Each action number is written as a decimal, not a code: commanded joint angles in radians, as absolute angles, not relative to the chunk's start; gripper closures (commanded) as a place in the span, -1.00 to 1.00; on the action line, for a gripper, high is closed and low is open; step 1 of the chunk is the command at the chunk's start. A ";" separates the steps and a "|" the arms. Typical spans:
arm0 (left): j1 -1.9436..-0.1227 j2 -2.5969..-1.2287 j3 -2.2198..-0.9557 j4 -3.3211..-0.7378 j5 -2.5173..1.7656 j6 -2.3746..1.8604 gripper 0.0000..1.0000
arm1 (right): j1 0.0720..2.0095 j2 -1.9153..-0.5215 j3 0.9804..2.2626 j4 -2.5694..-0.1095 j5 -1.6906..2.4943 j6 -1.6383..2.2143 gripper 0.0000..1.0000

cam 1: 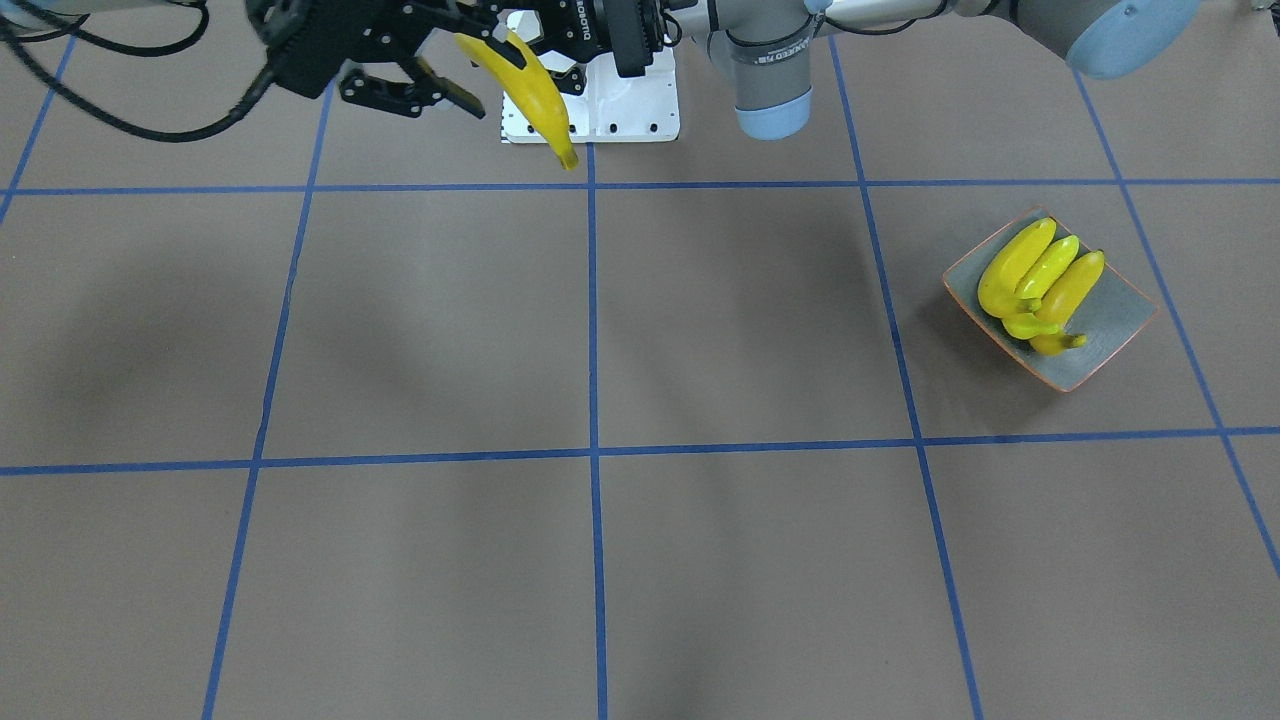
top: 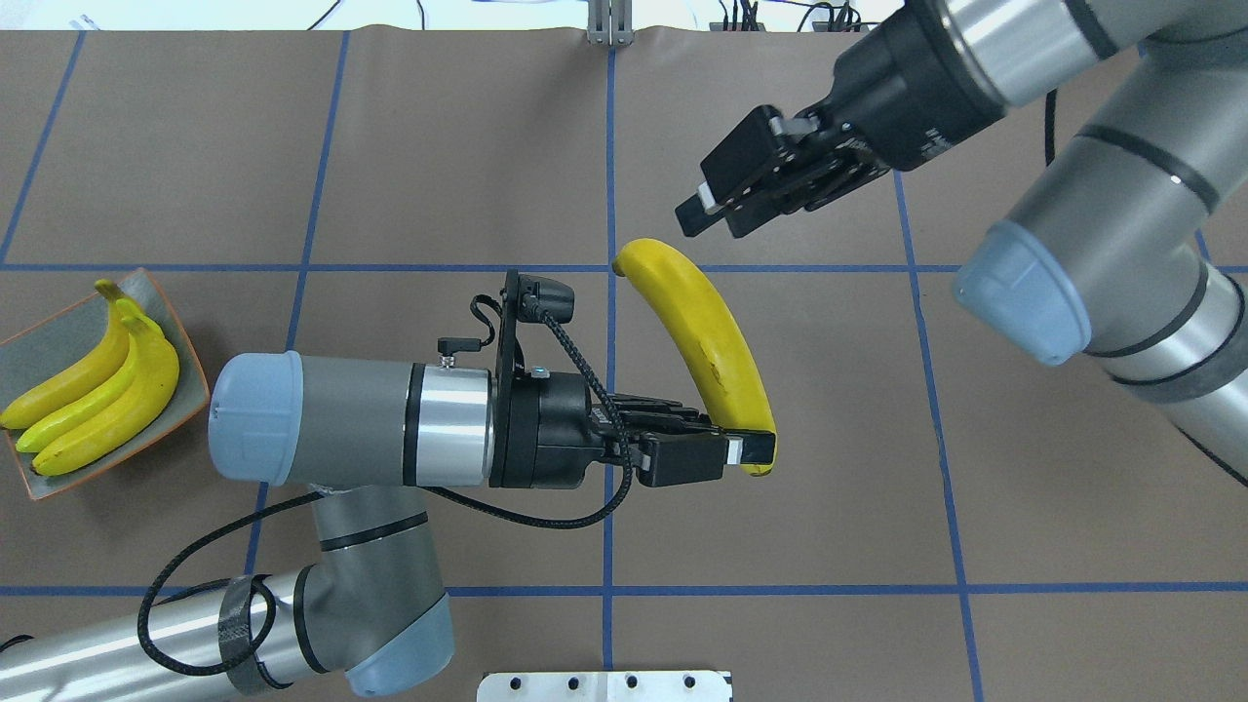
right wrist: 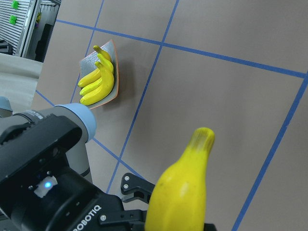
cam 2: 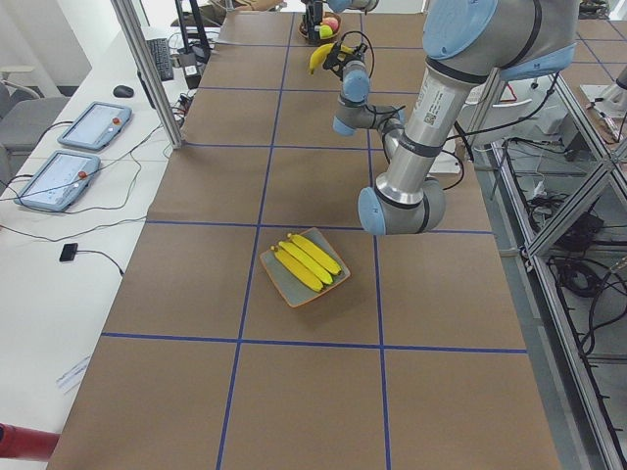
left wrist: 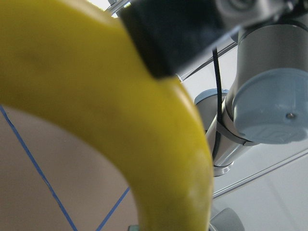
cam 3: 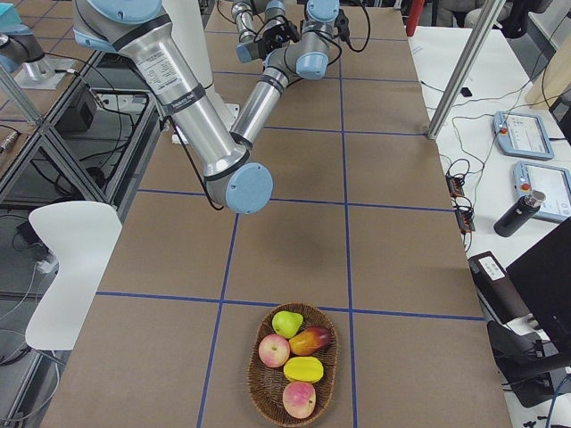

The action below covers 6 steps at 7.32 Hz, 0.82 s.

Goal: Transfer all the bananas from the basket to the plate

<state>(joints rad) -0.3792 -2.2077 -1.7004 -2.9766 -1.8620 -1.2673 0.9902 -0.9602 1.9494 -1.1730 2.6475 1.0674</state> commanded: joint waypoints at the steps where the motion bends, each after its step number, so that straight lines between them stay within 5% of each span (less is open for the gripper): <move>1: -0.377 -2.171 -1.733 -2.987 -1.859 -1.310 1.00 | 1.123 -0.992 1.921 -1.160 2.787 1.058 -1.00; 6: -0.408 -2.042 -1.744 -2.965 -1.855 -1.309 1.00 | 1.277 -1.129 1.858 -1.166 2.636 1.054 -1.00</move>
<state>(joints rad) -0.3888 -2.0933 -1.7438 -2.9715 -1.8571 -1.3098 1.2336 -1.0873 1.8893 -1.1628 2.6918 1.0555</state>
